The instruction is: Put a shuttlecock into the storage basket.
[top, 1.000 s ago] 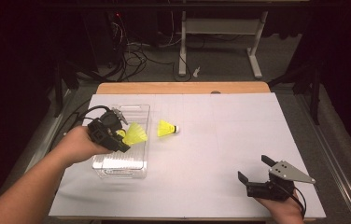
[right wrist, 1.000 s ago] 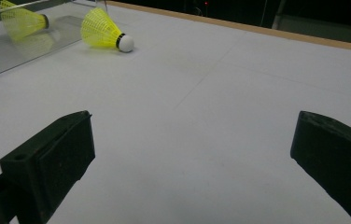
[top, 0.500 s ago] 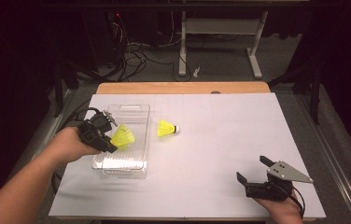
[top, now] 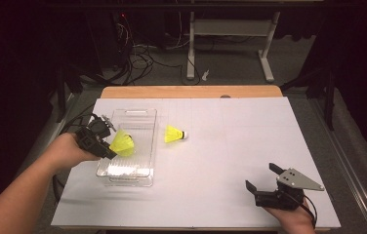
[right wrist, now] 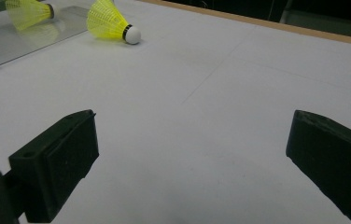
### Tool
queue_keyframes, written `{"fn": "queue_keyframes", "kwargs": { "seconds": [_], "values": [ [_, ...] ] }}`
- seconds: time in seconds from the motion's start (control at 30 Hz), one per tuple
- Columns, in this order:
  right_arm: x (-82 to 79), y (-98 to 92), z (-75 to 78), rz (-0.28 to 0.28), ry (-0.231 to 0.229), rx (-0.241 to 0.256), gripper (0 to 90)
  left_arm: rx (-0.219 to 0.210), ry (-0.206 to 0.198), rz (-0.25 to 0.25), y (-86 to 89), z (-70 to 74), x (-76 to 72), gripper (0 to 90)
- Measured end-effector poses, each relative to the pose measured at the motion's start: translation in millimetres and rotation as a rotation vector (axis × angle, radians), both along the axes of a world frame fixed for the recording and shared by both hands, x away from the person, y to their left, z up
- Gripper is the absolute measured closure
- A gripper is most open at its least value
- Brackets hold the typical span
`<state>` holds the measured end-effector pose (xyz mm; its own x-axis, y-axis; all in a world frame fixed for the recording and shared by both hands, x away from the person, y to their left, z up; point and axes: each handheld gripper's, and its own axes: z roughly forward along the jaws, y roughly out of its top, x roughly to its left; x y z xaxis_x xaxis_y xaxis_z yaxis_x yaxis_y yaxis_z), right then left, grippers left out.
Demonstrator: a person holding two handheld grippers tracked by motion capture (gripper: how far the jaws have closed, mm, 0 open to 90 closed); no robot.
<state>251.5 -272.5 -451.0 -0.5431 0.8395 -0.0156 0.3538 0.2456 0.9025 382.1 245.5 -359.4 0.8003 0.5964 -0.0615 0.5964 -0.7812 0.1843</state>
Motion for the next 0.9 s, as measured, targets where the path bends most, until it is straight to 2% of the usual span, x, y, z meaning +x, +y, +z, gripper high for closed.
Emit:
{"fn": "queue_keyframes", "kwargs": {
  "seconds": [0.07, 0.23, 0.4, 0.6, 0.73, 0.9],
  "values": [
    [-0.1, 0.0, -0.1, 0.002, 0.001, 0.0, 3.5, 0.016, -0.004, -0.003, -0.9, -1.7, 0.1, 64.5],
    [-0.2, 0.8, 0.1, 0.009, 0.0, -0.003, 3.5, 0.018, 0.006, -0.005, -2.0, -6.0, 0.9, 64.5],
    [-0.5, 1.2, 0.4, 0.012, -0.003, 0.001, 3.2, 0.02, 0.022, 0.003, -2.5, -16.2, 2.8, 64.4],
    [-0.6, -0.4, 1.9, -0.001, -0.014, 0.022, 0.1, 0.024, 0.037, 0.013, -2.3, -23.6, 5.8, 64.5],
    [-0.8, -0.9, 2.6, -0.014, -0.015, 0.026, 0.1, 0.031, 0.059, 0.004, -3.3, -28.9, 6.3, 64.4],
    [-1.4, -0.3, 2.9, -0.01, -0.018, 0.024, 0.1, 0.043, 0.066, -0.012, -5.6, -33.9, 5.8, 64.4]
  ]
}}
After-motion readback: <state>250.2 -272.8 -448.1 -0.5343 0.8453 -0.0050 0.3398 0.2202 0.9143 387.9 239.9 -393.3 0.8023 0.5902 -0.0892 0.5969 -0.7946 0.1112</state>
